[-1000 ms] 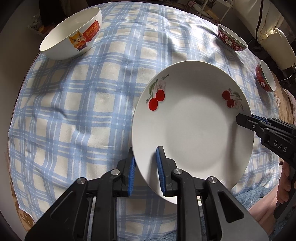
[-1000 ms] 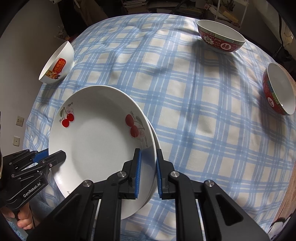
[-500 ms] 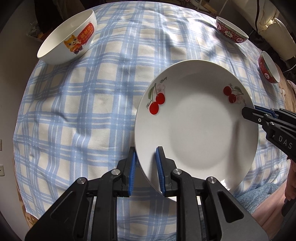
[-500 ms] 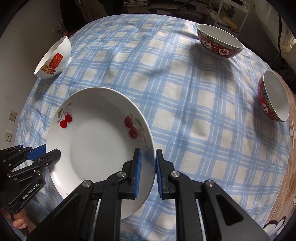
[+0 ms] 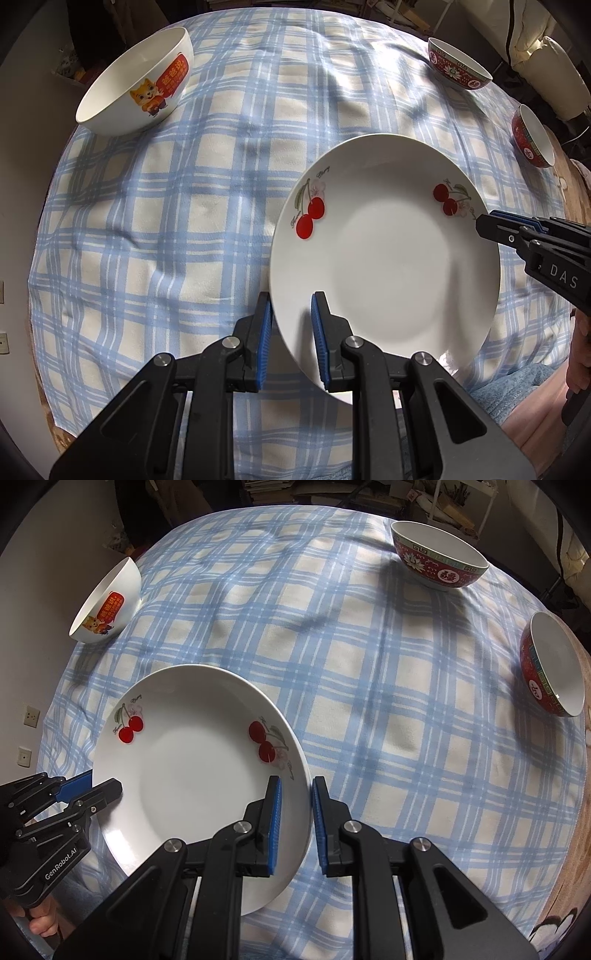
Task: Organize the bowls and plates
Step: 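Open both tools to release the cherry plates onto the stack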
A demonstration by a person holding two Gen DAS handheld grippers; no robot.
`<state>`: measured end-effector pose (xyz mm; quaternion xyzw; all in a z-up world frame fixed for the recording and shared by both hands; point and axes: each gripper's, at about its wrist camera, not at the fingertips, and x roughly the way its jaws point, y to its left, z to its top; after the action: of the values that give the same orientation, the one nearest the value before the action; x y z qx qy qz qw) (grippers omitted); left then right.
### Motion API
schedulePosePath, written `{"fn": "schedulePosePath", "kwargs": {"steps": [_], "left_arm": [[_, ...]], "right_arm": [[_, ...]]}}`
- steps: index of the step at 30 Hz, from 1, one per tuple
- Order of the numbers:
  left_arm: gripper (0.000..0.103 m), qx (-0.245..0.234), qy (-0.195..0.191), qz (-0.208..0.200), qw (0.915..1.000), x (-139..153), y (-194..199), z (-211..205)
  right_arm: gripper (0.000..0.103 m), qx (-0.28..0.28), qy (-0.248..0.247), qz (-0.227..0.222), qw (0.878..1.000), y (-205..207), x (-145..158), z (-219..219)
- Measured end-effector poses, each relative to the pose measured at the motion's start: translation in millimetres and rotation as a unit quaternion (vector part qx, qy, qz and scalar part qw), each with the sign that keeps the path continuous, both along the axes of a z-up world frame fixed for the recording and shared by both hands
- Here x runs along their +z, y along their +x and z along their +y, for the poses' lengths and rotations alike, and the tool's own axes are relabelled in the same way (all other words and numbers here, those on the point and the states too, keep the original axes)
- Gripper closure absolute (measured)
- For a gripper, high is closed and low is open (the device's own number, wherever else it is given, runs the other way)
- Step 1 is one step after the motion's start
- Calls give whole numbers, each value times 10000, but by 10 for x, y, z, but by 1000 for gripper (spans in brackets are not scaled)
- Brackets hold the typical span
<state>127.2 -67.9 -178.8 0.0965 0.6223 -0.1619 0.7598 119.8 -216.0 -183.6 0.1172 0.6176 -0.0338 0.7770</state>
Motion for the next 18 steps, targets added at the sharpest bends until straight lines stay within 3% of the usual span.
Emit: {"fn": "schedulePosePath", "kwargs": {"steps": [7, 9, 11, 15, 16, 18], "left_arm": [[81, -70, -88, -443, 9990, 316, -8, 107], [76, -30, -115, -498, 9987, 388, 3, 163], [64, 34, -67, -597, 9982, 450, 19, 221], [49, 259, -109, -691, 9972, 522, 133, 340], [45, 309, -122, -667, 9972, 518, 172, 367], [34, 333, -84, -634, 9974, 500, 240, 387]], "right_arm": [[84, -35, 305, -334, 9990, 17, 166, -50], [79, -12, 274, -425, 9987, 37, 224, -37], [56, 4, 240, -465, 9986, 66, 252, -19], [46, 8, 211, -511, 9985, 163, 276, -13], [36, -20, 210, -504, 9985, 200, 273, -16], [31, -33, 226, -562, 9982, 266, 283, -15]]}}
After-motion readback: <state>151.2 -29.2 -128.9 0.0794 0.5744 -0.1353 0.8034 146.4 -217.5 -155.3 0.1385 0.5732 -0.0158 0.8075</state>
